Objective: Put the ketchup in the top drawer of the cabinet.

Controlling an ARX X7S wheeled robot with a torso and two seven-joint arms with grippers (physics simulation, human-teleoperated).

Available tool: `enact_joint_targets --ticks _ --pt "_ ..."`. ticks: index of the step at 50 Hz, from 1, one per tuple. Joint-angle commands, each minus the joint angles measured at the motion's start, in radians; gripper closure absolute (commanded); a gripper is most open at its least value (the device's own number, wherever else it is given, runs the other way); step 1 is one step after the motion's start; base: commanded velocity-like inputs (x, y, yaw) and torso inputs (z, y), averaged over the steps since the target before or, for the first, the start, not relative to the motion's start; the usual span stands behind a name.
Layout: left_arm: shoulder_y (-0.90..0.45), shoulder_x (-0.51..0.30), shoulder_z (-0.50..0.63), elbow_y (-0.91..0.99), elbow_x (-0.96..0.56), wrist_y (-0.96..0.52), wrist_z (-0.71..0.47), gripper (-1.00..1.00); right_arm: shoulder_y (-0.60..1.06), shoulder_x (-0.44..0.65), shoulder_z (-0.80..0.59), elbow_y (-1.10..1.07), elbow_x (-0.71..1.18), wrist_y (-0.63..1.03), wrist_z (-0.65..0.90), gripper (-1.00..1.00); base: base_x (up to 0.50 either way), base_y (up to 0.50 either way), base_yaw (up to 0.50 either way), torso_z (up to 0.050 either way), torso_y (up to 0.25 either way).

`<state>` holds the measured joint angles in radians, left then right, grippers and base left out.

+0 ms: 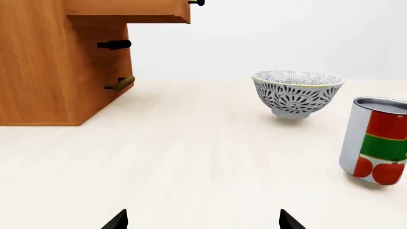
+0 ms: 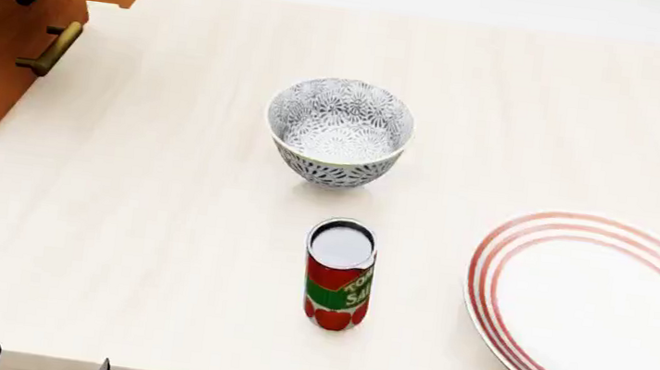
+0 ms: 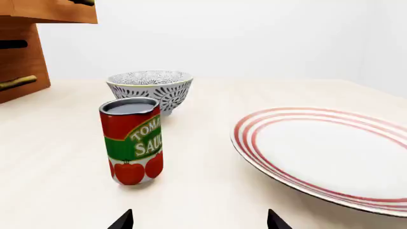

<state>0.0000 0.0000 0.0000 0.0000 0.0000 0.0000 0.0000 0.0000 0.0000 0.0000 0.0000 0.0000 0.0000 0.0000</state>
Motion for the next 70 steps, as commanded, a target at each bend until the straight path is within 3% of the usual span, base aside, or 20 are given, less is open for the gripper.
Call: enact_joint_targets --ticks 1,10,32,44,70 --pt "0.002 -0.031 0.036 0.008 -0.03 -0.005 -0.036 -1.0 0.0 0.027 -0.033 -0.001 0.027 0.0 0.033 -1.0 0.0 0.0 0.0 0.0 0.0" --pt "0.0 -0.067 0.049 0.205 -0.053 -0.142 -0.063 -1.0 0.0 0.078 -0.05 -0.272 0.018 0.18 0.058 -1.0 0.0 0.0 0.0 0.0 0.0" --pt "-0.051 -0.127 0.024 0.684 -0.099 -0.46 -0.118 -1.0 0.094 0.135 -0.071 -0.683 0.012 0.471 0.075 -1.0 0.0 0.0 0.0 0.0 0.0" --pt "-0.057 -0.139 0.014 0.714 -0.123 -0.483 -0.134 -1.0 0.121 0.135 -0.074 -0.731 0.06 0.542 0.067 -1.0 0.02 0.0 0.0 0.0 0.0" --pt "-0.053 -0.16 0.018 0.697 -0.143 -0.475 -0.16 -1.0 0.126 0.158 -0.101 -0.695 0.074 0.517 0.085 -1.0 0.49 0.0 0.0 0.0 0.0"
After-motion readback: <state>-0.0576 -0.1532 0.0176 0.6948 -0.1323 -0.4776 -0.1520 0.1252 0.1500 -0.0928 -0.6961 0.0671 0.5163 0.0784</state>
